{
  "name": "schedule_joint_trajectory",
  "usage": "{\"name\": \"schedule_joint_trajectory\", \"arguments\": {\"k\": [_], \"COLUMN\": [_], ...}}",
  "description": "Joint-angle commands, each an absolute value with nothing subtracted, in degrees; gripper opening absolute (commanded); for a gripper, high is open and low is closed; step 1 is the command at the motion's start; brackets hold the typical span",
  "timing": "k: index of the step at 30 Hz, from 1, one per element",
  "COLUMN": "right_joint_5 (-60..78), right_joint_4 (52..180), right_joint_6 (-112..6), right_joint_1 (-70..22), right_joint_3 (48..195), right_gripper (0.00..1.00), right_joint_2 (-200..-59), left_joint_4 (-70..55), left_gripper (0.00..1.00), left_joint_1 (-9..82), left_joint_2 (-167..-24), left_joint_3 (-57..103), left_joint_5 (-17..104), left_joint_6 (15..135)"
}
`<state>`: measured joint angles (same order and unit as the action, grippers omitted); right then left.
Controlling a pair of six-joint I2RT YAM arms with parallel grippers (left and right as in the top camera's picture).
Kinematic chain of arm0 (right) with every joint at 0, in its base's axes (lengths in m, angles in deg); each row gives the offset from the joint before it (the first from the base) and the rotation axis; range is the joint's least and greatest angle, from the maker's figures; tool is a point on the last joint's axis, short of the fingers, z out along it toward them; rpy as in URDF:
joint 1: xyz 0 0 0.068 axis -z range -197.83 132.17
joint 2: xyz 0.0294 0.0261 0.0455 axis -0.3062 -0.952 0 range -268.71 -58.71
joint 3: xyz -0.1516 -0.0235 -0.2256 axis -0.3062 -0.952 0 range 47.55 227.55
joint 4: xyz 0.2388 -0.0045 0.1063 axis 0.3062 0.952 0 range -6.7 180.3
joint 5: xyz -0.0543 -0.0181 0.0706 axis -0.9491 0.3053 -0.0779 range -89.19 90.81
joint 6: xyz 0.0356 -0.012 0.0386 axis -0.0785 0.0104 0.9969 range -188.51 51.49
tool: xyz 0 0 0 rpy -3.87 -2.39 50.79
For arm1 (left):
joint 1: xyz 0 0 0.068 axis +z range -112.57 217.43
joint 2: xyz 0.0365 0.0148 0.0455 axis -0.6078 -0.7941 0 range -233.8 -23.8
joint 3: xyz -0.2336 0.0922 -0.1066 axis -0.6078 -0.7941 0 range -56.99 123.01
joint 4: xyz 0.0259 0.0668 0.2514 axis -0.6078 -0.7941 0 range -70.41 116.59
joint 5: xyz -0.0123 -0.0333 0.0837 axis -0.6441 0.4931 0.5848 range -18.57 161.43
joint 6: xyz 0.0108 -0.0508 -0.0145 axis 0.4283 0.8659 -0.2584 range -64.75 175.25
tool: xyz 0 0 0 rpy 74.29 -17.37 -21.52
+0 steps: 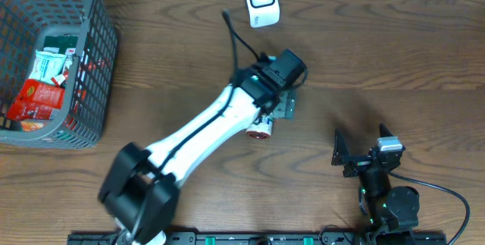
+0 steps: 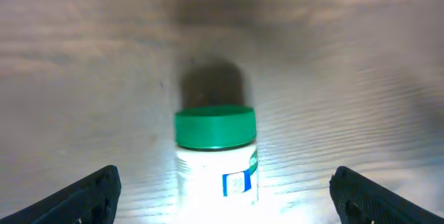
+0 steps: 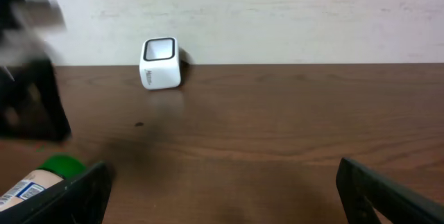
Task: Scan the item barcode
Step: 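Hold the jar's barcode under the white scanner, then lower it, then release the jar on the table and withdraw the left gripper, then reach into the basket and grasp the orange tissue pack with left gripper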
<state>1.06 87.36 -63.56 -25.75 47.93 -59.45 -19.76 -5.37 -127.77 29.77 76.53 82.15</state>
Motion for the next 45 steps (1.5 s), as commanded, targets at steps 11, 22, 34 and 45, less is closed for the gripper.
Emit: {"name": "schedule_joint_trajectory", "arguments": {"k": [11,22,34,45], "right_joint_5": [1.10,1.10,1.10,1.10], "right_joint_4": [87.60,87.60,87.60,87.60], "right_joint_6": [-64.31,-64.31,-64.31,-64.31], "right_joint_1": [-25.32,-25.32,-25.32,-25.32], "right_joint_3": [47.87,47.87,47.87,47.87], "right_gripper": [0.99,0.99,0.99,0.99], "right_joint_2": [-59.36,-59.36,-59.36,-59.36], "left_joint_4": [-44.81,-47.87,-56.50,-50.54], "left_gripper": [0.96,0.97,0.95,0.82], "left_joint_1": [15.39,50.06,64.57,69.29], "left_joint_2": [-119.99,-122.02,-130.22,-134.98], "left_joint_3": [61.74,74.03,67.54,55.17], "left_joint_5": [85.36,86.45,86.50,86.52], "left_joint_6": [69.82,70.67,87.28,91.37]}}
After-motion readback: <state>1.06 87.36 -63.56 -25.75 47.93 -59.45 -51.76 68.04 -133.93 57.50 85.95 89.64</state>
